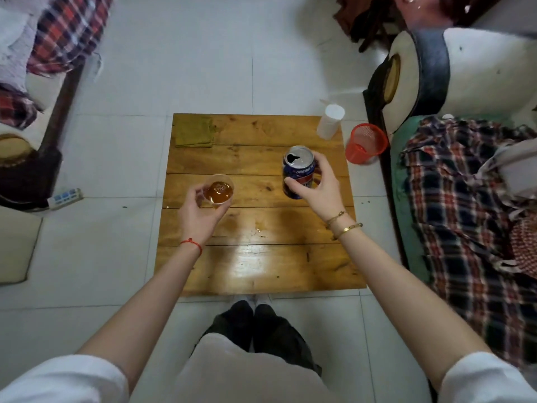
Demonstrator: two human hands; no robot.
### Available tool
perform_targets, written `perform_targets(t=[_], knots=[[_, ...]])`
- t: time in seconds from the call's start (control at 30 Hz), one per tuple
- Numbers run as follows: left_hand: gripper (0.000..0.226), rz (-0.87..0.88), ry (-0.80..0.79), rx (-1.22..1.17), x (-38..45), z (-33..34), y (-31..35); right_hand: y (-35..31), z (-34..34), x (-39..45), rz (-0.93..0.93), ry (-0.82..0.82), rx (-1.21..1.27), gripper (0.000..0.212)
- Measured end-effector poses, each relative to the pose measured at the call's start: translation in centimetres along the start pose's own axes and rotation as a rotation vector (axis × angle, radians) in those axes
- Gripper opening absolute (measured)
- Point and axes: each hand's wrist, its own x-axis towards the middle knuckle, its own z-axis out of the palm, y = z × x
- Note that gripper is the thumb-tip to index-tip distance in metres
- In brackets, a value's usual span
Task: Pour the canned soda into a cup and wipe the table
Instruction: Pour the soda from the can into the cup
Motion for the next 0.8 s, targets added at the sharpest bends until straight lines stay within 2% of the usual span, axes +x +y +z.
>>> perform_targets(t=[0.5,0.8], knots=[[0.066,-0.226,-0.051,-0.053,2.8,8.4,-13.8,15.3,7.7,-0.3,0.232,0.038,0.128,0.062],[0.068,-0.226,-0.025,-0.032,3.8,11.2,-18.9,20.6,10.6,-0.9,0.280,0.030,0.122,0.064]])
